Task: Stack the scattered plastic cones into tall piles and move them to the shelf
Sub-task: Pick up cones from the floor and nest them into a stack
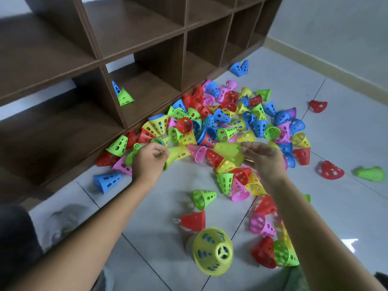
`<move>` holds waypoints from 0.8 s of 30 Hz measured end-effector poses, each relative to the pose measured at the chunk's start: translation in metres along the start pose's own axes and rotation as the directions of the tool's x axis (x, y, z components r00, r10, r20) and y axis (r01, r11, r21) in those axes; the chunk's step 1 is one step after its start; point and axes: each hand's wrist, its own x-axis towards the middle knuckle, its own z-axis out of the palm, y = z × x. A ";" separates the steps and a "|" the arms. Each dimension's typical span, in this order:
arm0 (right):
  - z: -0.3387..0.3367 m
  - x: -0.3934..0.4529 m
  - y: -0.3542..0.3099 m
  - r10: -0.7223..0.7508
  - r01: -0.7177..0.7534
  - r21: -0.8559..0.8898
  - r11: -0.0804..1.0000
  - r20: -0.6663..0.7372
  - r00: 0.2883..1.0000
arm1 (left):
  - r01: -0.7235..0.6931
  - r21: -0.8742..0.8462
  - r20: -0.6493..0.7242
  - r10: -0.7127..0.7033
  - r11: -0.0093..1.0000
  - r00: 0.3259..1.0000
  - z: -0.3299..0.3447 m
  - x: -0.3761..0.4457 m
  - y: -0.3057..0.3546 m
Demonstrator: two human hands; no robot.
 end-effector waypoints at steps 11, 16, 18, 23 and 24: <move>-0.019 -0.102 -0.034 -0.024 -0.026 0.315 0.949 0.154 0.988 | -0.060 -0.375 0.116 0.111 0.925 0.987 -0.036 -0.075 0.056; -0.023 -0.142 -0.041 -0.052 -0.045 0.327 0.944 0.281 0.958 | -0.037 -0.554 0.083 0.099 0.832 0.992 -0.053 -0.109 0.074; -0.026 -0.154 -0.041 -0.057 -0.059 0.334 0.941 0.326 0.944 | -0.015 -0.629 0.093 0.095 0.778 0.991 -0.060 -0.121 0.083; -0.029 -0.176 -0.032 -0.039 -0.085 0.288 0.954 0.401 0.915 | 0.060 -0.739 0.187 0.119 0.671 0.975 -0.075 -0.147 0.097; -0.027 -0.179 -0.030 -0.030 -0.090 0.280 0.956 0.397 0.917 | 0.077 -0.746 0.225 0.141 0.661 0.964 -0.077 -0.152 0.098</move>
